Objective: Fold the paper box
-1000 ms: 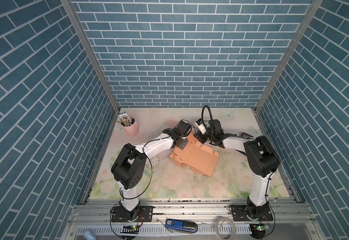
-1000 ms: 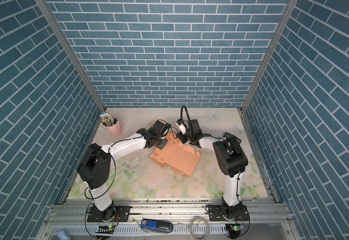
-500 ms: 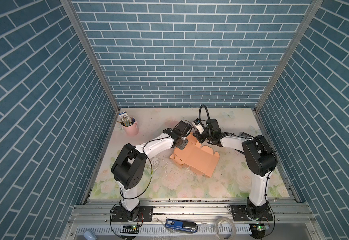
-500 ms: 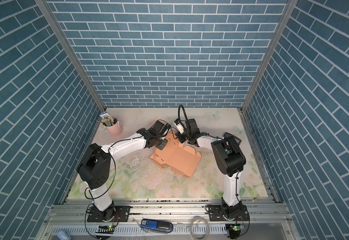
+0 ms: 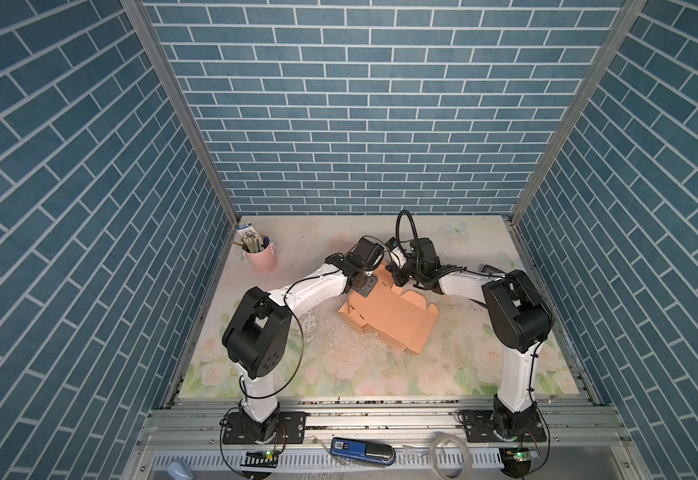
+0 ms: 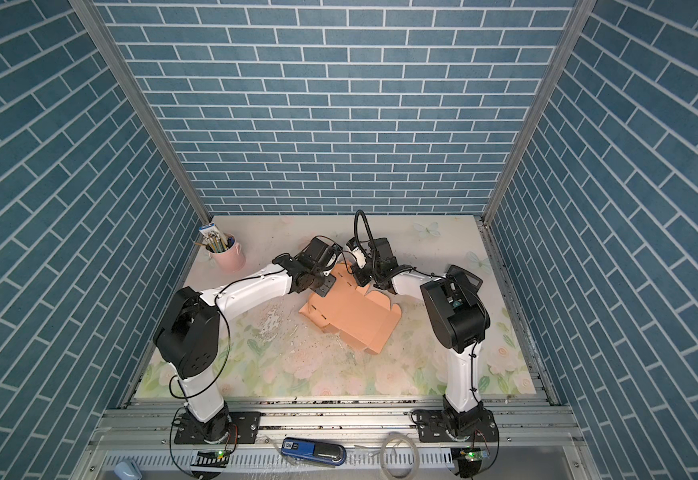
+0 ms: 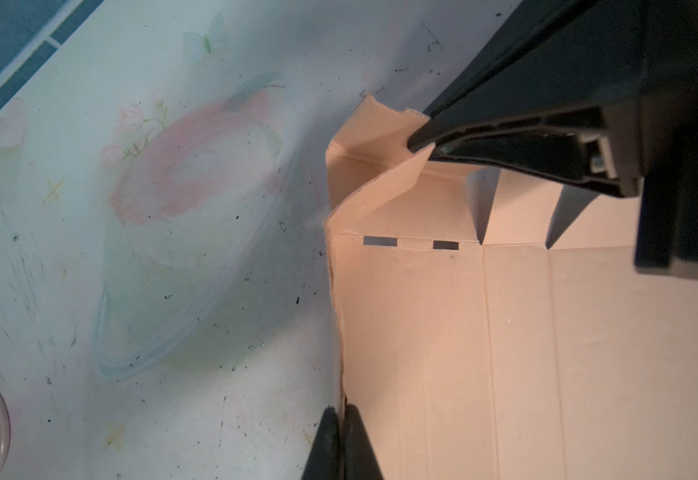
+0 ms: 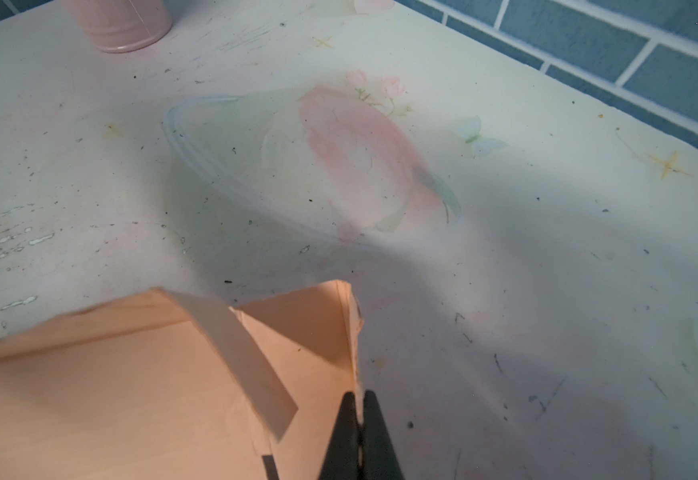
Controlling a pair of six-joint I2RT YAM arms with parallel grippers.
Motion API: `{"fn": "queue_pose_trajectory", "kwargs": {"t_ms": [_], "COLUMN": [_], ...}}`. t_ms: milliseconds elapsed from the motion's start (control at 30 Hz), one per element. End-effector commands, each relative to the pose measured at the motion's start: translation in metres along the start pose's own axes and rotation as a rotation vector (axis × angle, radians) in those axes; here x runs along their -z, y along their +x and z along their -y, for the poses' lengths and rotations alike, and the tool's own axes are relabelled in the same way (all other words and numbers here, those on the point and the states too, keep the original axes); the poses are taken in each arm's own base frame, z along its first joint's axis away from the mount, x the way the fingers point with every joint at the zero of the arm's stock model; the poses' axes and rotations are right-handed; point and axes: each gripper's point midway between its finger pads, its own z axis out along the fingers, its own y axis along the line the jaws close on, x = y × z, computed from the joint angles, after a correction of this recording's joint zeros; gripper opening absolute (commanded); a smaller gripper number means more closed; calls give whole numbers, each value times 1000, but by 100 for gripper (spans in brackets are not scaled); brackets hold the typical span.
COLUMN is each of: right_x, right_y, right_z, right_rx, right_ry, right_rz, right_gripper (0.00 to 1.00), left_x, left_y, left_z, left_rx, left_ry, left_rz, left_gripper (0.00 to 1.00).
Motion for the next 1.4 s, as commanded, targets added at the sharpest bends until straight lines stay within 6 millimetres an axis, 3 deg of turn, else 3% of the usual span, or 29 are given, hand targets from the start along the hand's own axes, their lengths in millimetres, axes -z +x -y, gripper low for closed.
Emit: {"fn": "queue_pose_trajectory", "kwargs": {"t_ms": [0, 167, 400, 633, 867, 1067, 1367], "right_x": [3, 12, 33, 48, 52, 52, 61], "right_y": [-3, 1, -1, -3, 12, 17, 14], "right_z": [0, 12, 23, 40, 46, 44, 44], "right_rx": [7, -62, -177, -321, -418, -446, -445], "right_ry": [23, 111, 202, 318, 377, 376, 403], "right_rz": [35, 28, 30, 25, 5, 13, 30], "right_gripper": [0, 0, 0, 0, 0, 0, 0], "left_x": [-3, -5, 12, 41, 65, 51, 18], "left_y": [-4, -15, -22, 12, 47, 65, 61], "left_z": [-6, -21, -43, -56, -66, -61, -53], "left_rx": [35, 130, 324, 555, 619, 627, 639], "left_ry": [0, -4, 2, 16, -52, -53, -26], "left_rz": [-14, -3, 23, 40, 39, -5, -8], "left_gripper": [12, 42, 62, 67, 68, 67, 60]}}
